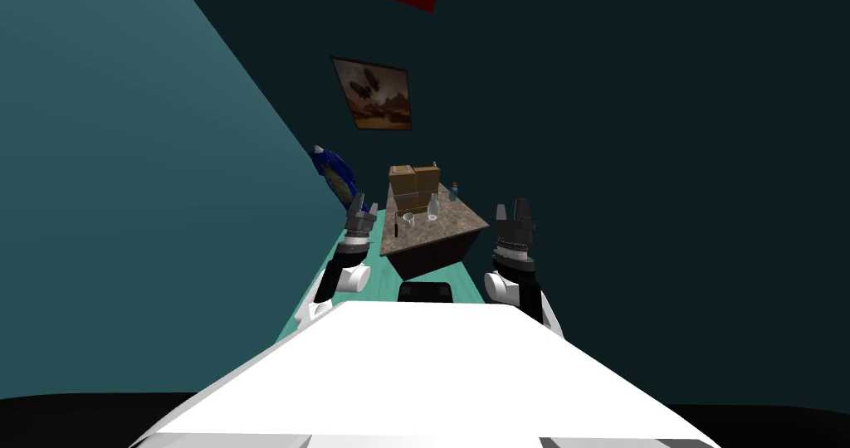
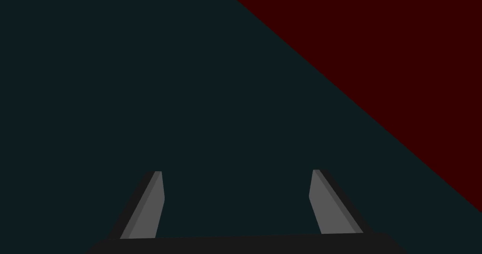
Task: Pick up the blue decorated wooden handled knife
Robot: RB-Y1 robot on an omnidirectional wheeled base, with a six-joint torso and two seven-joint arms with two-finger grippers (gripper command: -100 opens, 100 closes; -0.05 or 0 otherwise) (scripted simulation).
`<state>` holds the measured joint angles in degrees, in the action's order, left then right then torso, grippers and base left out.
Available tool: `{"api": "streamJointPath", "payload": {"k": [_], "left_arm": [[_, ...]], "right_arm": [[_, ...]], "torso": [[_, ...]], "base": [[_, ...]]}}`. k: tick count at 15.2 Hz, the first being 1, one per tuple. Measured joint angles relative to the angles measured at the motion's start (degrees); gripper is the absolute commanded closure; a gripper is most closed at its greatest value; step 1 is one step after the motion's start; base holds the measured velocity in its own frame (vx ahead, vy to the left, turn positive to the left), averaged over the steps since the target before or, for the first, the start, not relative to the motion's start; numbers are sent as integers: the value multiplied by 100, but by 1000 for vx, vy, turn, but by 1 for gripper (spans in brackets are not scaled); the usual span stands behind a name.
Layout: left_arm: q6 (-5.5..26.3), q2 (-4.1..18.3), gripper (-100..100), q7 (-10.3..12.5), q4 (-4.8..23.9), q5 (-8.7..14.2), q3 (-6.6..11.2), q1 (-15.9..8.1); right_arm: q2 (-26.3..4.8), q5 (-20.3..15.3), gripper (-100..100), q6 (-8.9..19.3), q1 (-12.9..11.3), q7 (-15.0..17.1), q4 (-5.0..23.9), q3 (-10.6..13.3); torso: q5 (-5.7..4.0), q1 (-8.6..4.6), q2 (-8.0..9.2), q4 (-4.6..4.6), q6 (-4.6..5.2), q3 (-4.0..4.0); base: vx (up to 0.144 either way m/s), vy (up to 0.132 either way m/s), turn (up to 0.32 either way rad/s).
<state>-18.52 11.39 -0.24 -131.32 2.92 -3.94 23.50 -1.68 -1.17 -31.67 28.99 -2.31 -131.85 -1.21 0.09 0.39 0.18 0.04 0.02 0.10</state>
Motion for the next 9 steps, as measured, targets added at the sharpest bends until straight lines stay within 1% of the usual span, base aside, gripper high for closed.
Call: {"api": "streamJointPath", "payload": {"k": [3, 6, 9], "left_arm": [[273, 233, -100, 58, 65, -17, -65, -57], [608, 482, -100, 126, 172, -23, -118, -202], [903, 637, -100, 161, 274, -31, -170, -332]], "right_arm": [[0, 0, 0, 0, 0, 0, 0, 0], [0, 0, 0, 0, 0, 0, 0, 0], [0, 0, 0, 0, 0, 0, 0, 0]], "torso": [[-1, -3, 0, 0, -1, 0], [0, 1, 2, 0, 0, 1], [-2, -9, -3, -1, 0, -2]], "base": [[-48, 78, -67], [-52, 84, -73], [-36, 57, -49]]}}
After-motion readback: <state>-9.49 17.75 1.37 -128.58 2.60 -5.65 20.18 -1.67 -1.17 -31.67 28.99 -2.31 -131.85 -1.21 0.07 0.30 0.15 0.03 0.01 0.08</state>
